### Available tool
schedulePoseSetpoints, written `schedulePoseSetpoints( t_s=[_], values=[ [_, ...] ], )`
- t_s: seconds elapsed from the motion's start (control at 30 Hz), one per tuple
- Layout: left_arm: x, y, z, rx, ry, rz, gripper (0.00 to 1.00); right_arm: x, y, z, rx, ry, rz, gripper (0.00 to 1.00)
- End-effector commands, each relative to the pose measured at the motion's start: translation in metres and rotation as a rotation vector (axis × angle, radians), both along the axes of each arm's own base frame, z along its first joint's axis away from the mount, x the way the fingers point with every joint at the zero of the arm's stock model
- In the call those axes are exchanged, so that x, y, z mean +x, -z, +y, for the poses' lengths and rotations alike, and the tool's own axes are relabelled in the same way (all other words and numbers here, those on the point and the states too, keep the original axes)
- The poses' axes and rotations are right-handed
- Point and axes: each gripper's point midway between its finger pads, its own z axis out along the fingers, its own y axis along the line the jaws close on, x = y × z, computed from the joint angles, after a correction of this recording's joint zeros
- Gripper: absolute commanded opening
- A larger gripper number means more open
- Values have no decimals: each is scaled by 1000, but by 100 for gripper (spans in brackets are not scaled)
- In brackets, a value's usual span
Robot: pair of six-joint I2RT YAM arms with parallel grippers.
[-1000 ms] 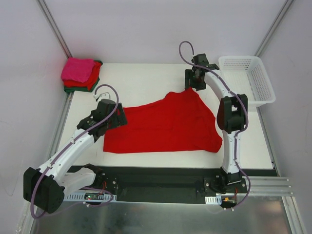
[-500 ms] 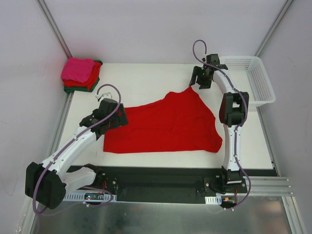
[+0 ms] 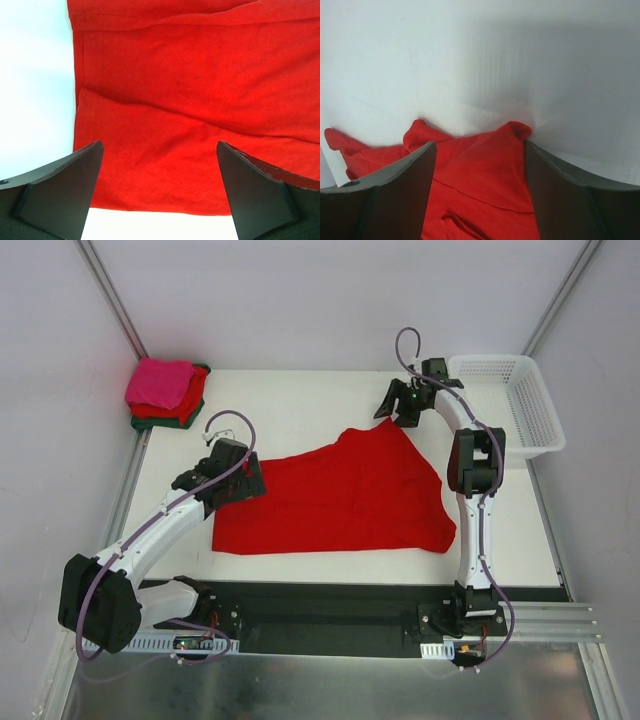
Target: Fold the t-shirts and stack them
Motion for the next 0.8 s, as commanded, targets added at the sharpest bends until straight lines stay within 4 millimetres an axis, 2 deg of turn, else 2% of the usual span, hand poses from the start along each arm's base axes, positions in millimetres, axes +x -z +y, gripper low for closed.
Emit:
schedulePoseSetpoints(
  t_s=[0.0,0.1,0.2,0.33,0.5,0.77],
  values=[
    [5,-7,2,1,-9,-25,97,5,-11,13,99,-26,-16,72],
    [4,-6,3,5,-11,-23,97,5,-12,15,120,-29,-16,63],
    [3,-4,4,8,-10,-19,97,4,-13,16,135,-34,-18,33],
    [0,0,5,11,-9,-10,97,2,-17,16,139,-39,-33,15],
    [-2,3,5,7,-9,-4,97,-6,-23,17,148,-43,-52,10],
    [-4,4,3,-4,-2,5,97,-20,-78,17,170,-45,-168,9]
  ],
)
